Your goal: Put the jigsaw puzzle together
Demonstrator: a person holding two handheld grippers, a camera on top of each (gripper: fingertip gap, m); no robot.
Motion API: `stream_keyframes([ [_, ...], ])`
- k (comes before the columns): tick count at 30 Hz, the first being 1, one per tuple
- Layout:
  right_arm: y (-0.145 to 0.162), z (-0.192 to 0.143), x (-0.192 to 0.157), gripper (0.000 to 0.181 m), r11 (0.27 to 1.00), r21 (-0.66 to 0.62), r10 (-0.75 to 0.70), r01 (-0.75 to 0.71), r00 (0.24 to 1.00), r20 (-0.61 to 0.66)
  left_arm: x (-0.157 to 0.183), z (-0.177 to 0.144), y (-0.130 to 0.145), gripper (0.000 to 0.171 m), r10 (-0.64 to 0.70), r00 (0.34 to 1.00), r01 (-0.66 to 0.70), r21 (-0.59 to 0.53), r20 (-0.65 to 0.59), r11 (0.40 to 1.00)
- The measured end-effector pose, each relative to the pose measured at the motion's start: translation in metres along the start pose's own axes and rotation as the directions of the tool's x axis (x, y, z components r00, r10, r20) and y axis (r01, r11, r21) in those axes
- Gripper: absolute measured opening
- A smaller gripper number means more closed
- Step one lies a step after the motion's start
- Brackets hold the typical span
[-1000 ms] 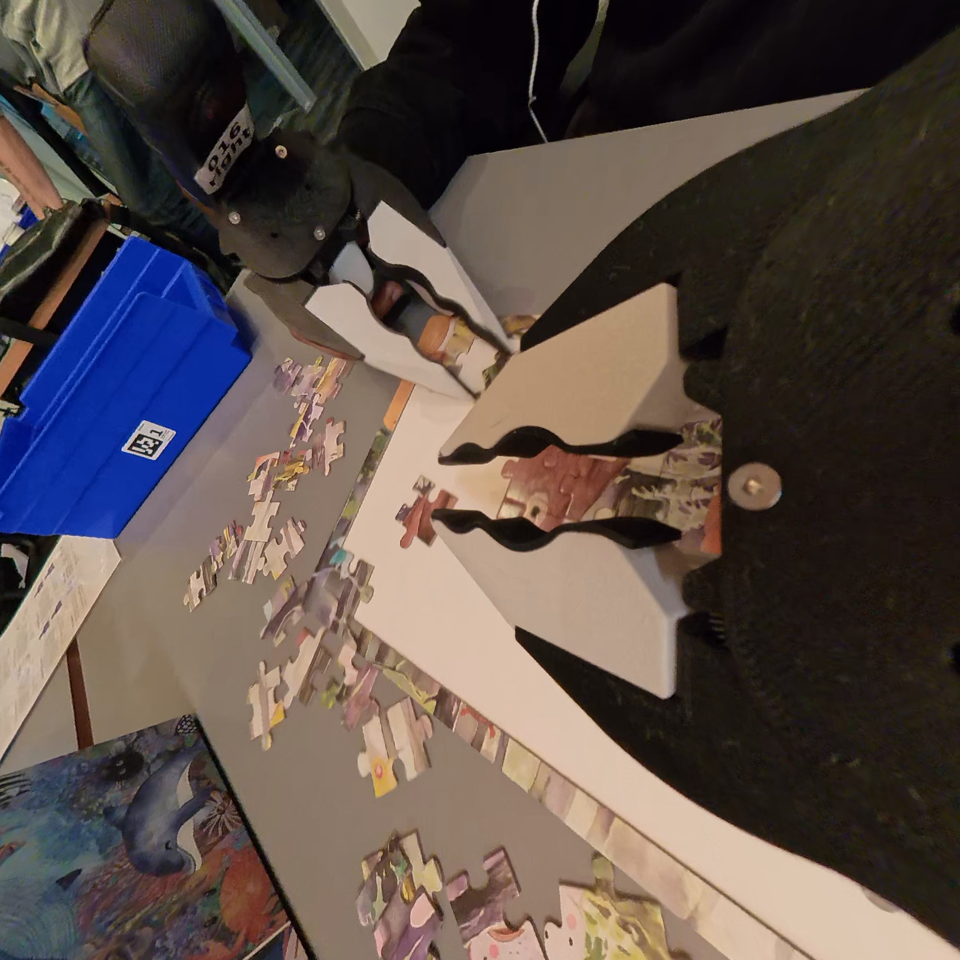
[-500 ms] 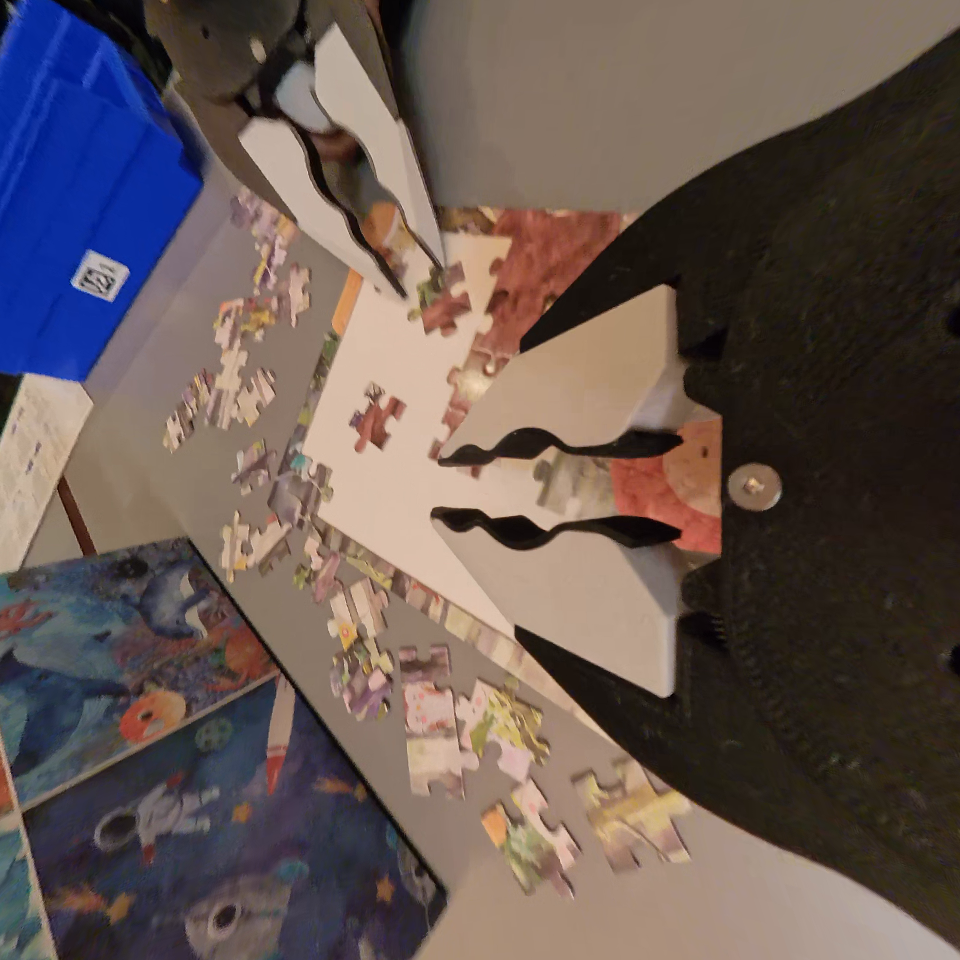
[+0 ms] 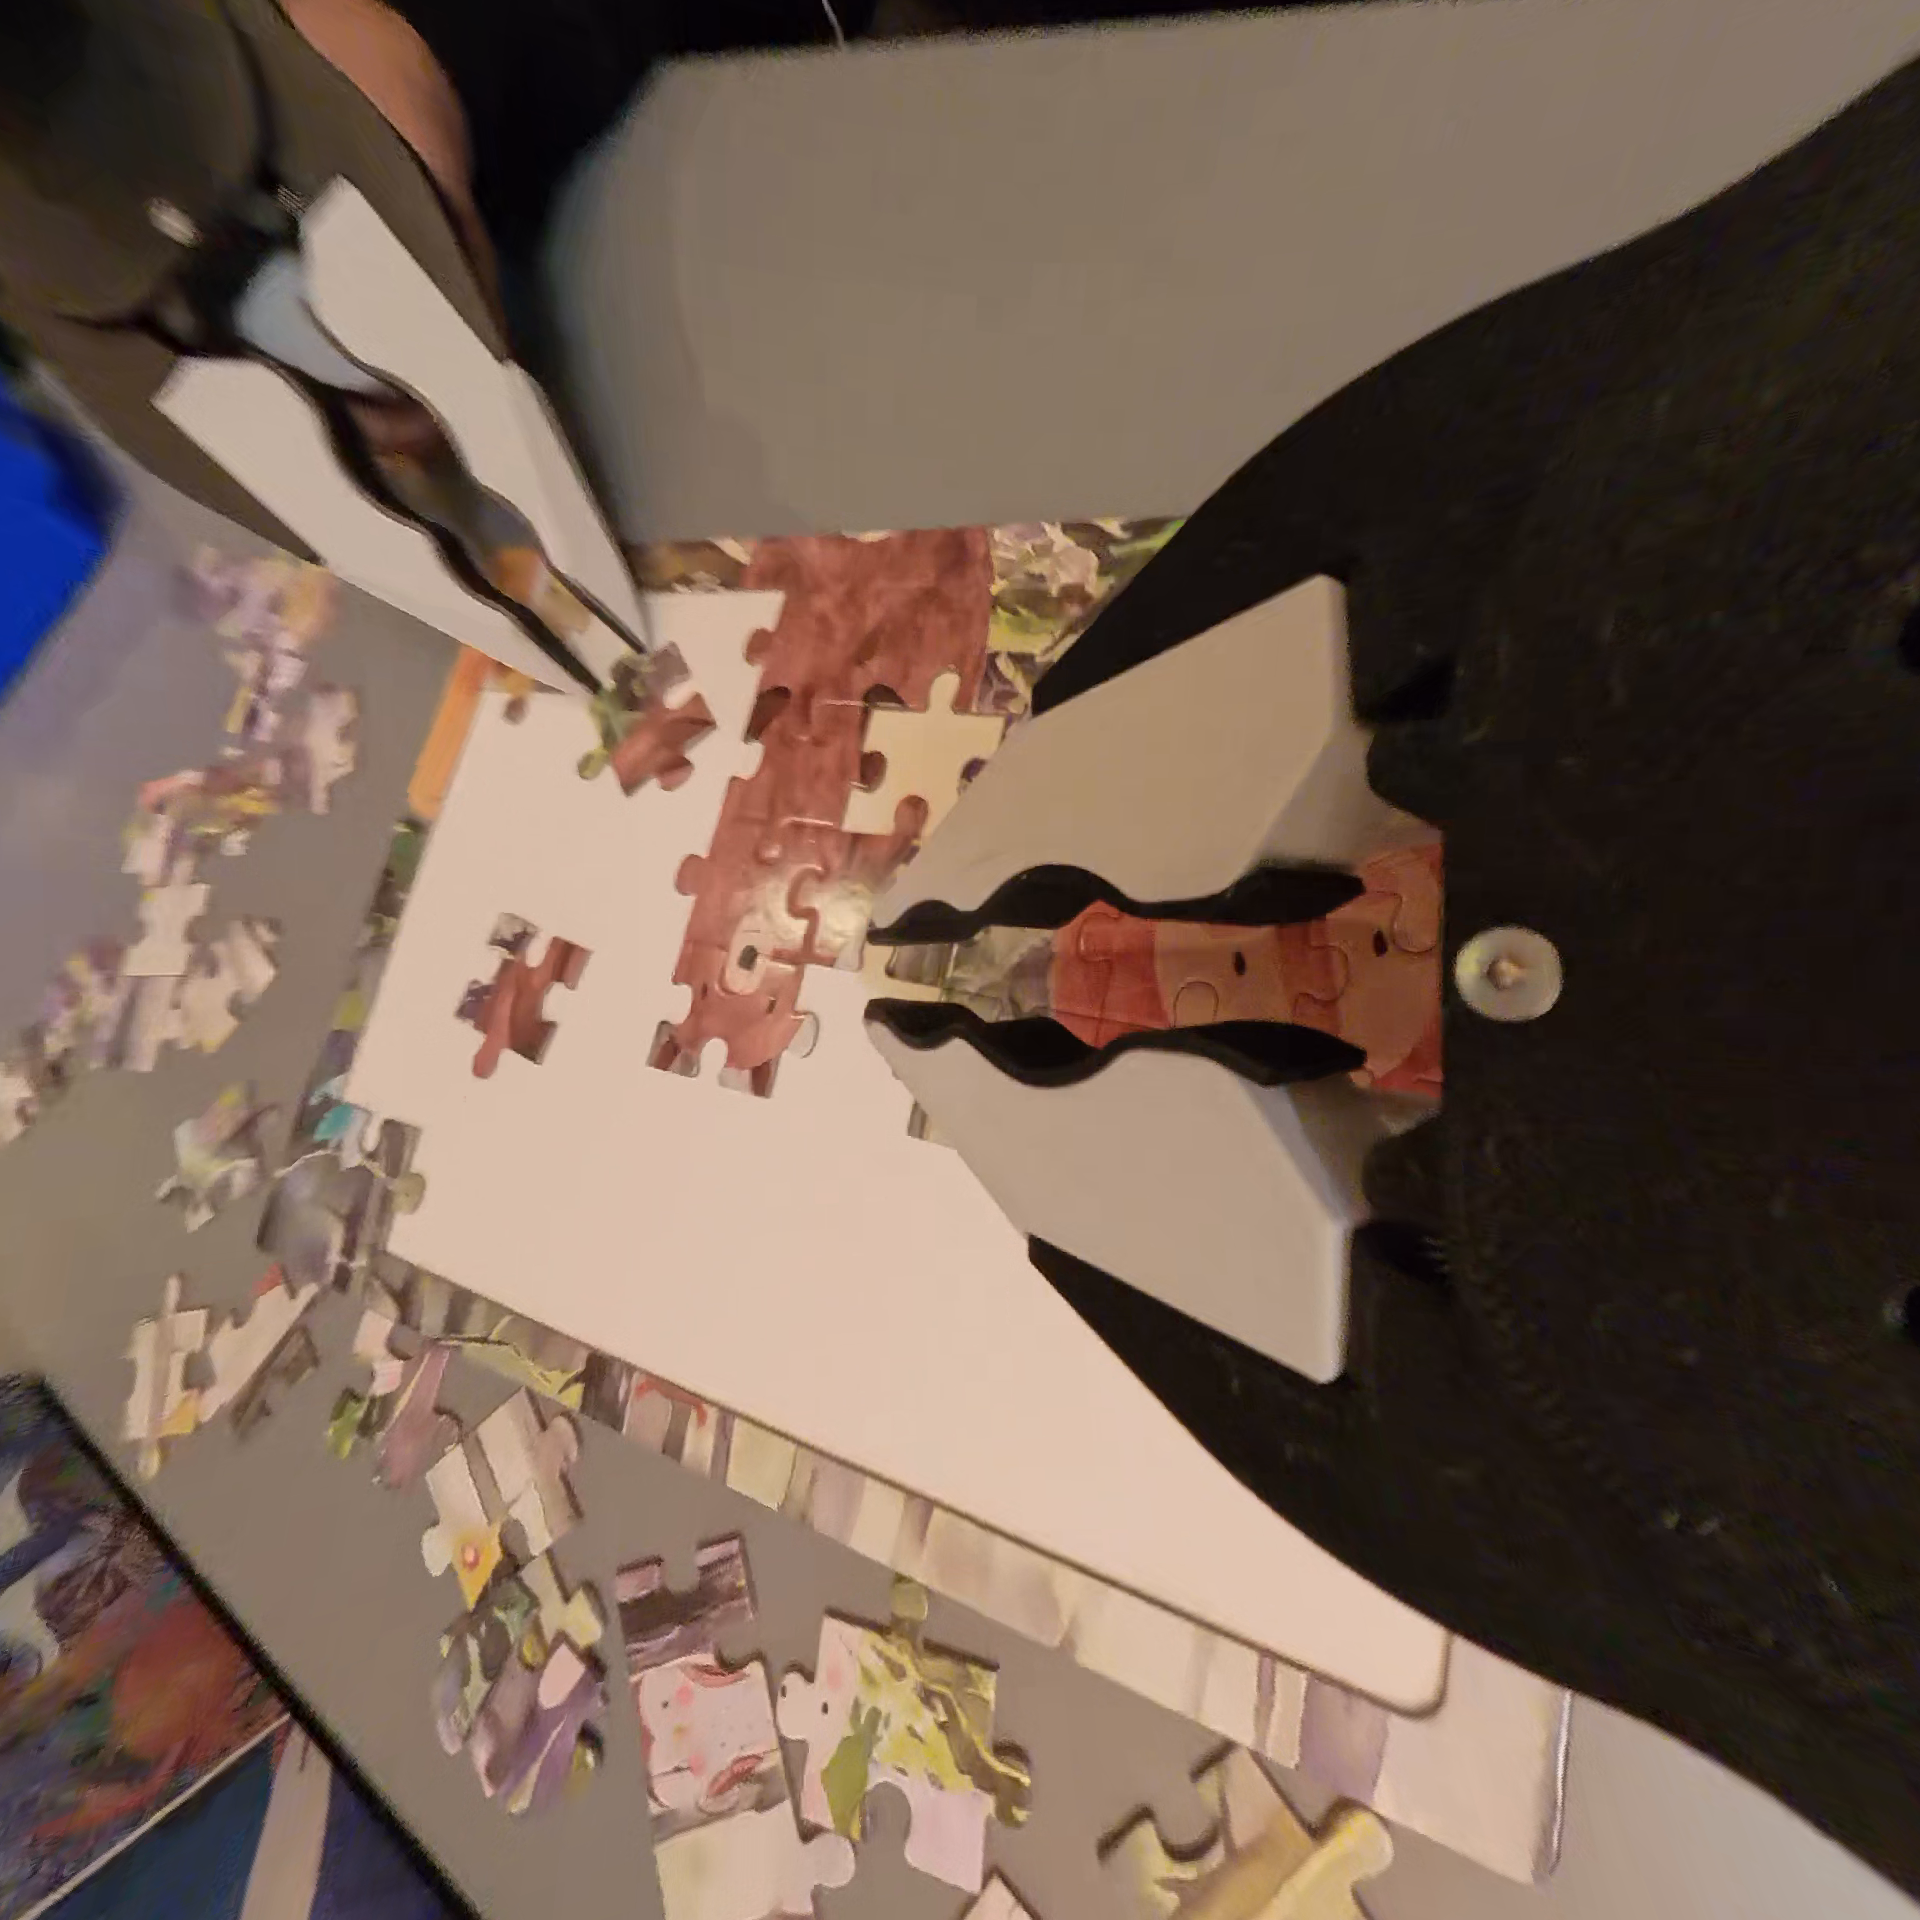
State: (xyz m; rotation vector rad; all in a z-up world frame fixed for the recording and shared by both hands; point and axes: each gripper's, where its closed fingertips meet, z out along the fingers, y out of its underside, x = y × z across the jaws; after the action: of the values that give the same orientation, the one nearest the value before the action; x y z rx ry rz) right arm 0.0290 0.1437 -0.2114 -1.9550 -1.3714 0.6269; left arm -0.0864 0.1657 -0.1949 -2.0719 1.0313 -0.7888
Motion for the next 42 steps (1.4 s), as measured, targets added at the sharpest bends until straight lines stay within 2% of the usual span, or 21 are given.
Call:
stream_keyframes([
  [5, 0.001, -0.002, 0.000, 0.010, 1.000, 0.000, 0.004, -0.004, 1.000, 0.010, 0.000, 0.012, 0.017, 0.008, 0.142, 0.985, -0.128, -0.142, 0.097, 0.982],
  [15, 0.005, -0.007, -0.002, 0.014, 0.997, -0.003, 0.083, -0.083, 0.989, 0.123, -0.001, 0.011, 0.016, 0.010, 0.119, 0.989, -0.106, -0.137, 0.093, 0.985],
  [21, 0.005, -0.006, -0.006, 0.013, 1.000, -0.001, 0.014, -0.014, 0.995, 0.097, -0.002, 0.011, 0.016, 0.009, 0.108, 0.990, -0.096, -0.136, 0.087, 0.986],
  [28, 0.004, -0.004, -0.020, 0.001, 1.000, -0.011, 0.001, 0.001, 0.985, 0.171, -0.002, 0.011, 0.016, 0.009, 0.111, 0.990, -0.098, -0.136, 0.089, 0.986],
  [35, -0.006, 0.005, -0.034, 0.007, 0.999, 0.007, -0.038, 0.037, 0.979, 0.200, -0.002, 0.011, 0.016, 0.009, 0.116, 0.989, -0.103, -0.137, 0.093, 0.985],
  [39, -0.013, -0.001, -0.029, 0.000, 0.995, 0.053, -0.094, 0.088, 0.986, 0.139, -0.002, 0.011, 0.016, 0.009, 0.114, 0.989, -0.101, -0.137, 0.092, 0.985],
  [42, -0.012, -0.010, -0.010, 0.000, 0.995, 0.078, -0.063, 0.057, 0.995, 0.078, -0.002, 0.011, 0.016, 0.009, 0.116, 0.989, -0.103, -0.137, 0.093, 0.985],
])
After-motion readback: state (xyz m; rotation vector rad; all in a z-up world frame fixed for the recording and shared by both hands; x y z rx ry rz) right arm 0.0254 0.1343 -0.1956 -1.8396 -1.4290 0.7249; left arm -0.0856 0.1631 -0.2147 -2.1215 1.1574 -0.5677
